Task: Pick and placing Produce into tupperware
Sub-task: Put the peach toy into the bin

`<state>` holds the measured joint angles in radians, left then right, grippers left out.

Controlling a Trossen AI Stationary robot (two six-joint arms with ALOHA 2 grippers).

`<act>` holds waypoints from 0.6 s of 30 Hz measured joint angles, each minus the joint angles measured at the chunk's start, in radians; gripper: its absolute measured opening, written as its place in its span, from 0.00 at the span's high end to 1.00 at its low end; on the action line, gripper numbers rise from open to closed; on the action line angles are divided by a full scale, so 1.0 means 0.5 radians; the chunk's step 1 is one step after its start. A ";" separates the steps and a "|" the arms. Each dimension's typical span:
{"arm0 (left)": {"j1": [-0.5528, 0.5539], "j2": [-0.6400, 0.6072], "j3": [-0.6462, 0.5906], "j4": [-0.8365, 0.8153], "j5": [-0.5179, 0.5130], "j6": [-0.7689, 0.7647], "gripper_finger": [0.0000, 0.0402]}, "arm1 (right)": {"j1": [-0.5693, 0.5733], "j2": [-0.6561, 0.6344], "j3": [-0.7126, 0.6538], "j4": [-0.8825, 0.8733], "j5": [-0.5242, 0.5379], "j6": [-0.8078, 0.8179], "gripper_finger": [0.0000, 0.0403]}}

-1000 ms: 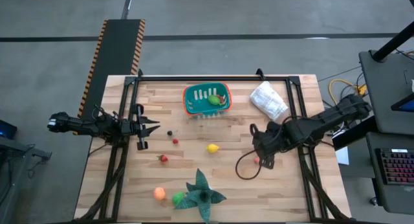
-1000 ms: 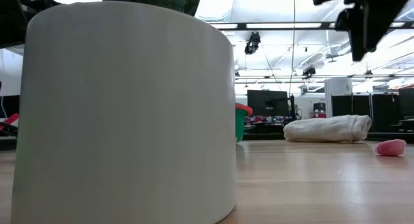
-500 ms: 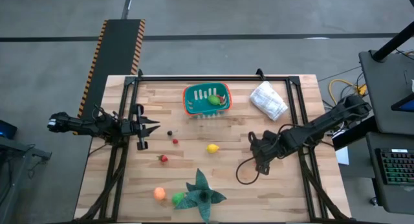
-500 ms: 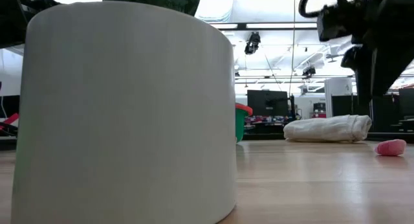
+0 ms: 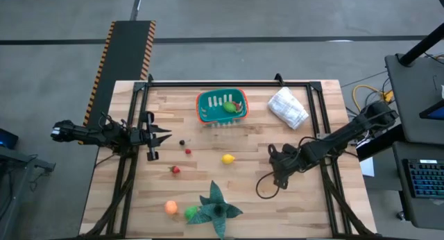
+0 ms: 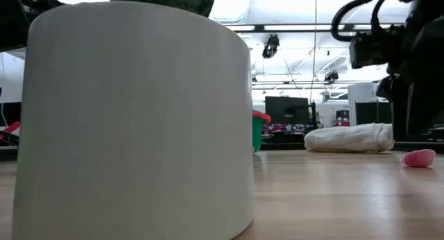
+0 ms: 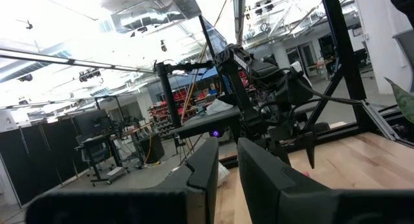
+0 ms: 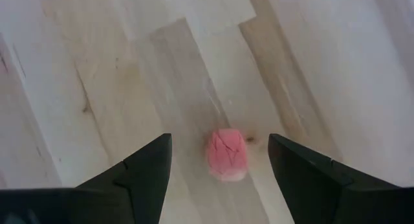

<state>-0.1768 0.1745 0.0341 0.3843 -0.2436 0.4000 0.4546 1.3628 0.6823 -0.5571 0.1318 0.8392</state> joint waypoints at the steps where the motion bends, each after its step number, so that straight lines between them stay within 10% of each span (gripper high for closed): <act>1: 0.000 0.000 0.000 -0.001 0.000 0.001 0.89 | 0.009 0.000 -0.028 0.064 0.000 0.012 0.39; 18: 0.000 0.000 0.000 0.000 0.000 0.000 0.89 | 0.133 -0.005 -0.320 0.389 0.078 0.312 0.39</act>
<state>-0.1768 0.1745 0.0341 0.3843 -0.2436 0.4000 0.5208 1.3602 0.5224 -0.3624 0.1710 0.9952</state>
